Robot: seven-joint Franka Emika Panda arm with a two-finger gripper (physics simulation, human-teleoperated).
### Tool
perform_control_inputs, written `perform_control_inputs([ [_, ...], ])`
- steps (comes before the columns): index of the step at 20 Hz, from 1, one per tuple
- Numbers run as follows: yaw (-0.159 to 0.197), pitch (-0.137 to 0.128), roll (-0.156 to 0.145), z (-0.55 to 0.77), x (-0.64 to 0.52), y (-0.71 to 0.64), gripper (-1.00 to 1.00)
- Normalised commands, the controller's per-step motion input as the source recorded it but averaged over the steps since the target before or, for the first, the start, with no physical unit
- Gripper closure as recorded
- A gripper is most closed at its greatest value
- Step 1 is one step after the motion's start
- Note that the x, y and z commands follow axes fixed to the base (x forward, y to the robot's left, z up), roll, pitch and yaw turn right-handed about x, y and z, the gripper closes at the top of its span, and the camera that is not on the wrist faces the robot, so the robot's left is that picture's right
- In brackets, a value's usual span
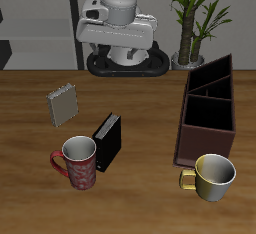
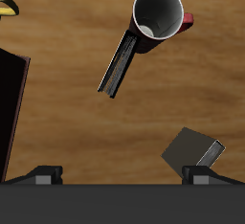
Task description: Place the yellow book into the left desk caddy's left compartment
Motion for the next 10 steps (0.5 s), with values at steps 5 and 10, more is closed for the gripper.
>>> perform_control_inputs([
  [5, 0.035, -0.012, 0.015, -0.09, -0.33, -0.26, -1.00],
  [10, 0.011, -0.036, -0.034, 0.03, -0.43, -0.61, -1.00],
])
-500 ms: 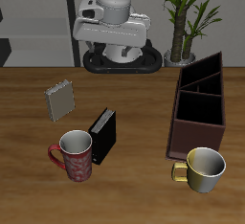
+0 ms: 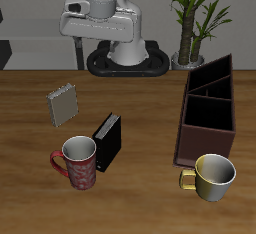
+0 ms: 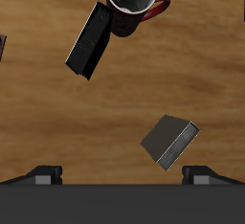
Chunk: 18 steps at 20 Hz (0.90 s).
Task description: Place the yellow book into the left desk caddy's left compartment
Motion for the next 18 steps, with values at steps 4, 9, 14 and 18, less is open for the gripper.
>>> perform_control_inputs([
  [4, -0.050, -0.044, -0.052, 0.09, -0.35, -0.58, -1.00],
  [9, -0.054, -0.020, -0.076, -0.09, -0.28, -0.68, -1.00],
  [14, -0.034, -0.007, -0.027, -0.11, -0.08, -0.25, -1.00],
  [18, -0.065, -0.031, -0.022, -0.12, -0.05, -0.18, -1.00],
])
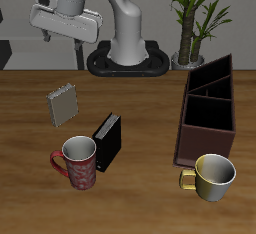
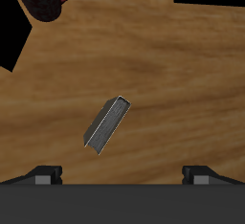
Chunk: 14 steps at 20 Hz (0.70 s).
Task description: Place the yellow book into the left desk caddy's left compartment
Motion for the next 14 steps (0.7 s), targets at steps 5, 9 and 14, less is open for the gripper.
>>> perform_control_inputs([
  [5, -0.091, 0.010, -0.015, -0.23, 0.17, 0.04, -1.00],
  [9, -0.061, 0.010, -0.033, -0.26, 0.21, 0.10, -1.00],
  [14, -0.052, 0.017, -0.015, -0.28, 0.16, -0.02, -1.00],
])
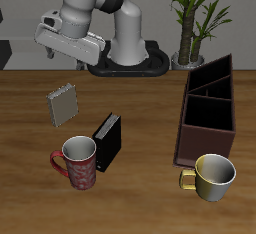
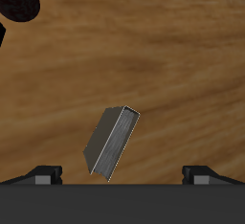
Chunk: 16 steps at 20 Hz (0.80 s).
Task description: Place the yellow book into the left desk caddy's left compartment
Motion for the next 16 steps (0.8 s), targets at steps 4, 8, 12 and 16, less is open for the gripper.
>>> perform_control_inputs([
  [4, -0.017, 0.026, -0.011, -0.26, 0.08, 0.05, -1.00],
  [8, -0.021, 0.012, -0.004, -0.30, 0.06, -0.08, -1.00],
  [12, -0.042, 0.030, -0.015, -0.31, 0.09, -0.05, -1.00],
  [16, 0.012, 0.045, 0.005, -0.42, 0.11, 0.00, -1.00],
])
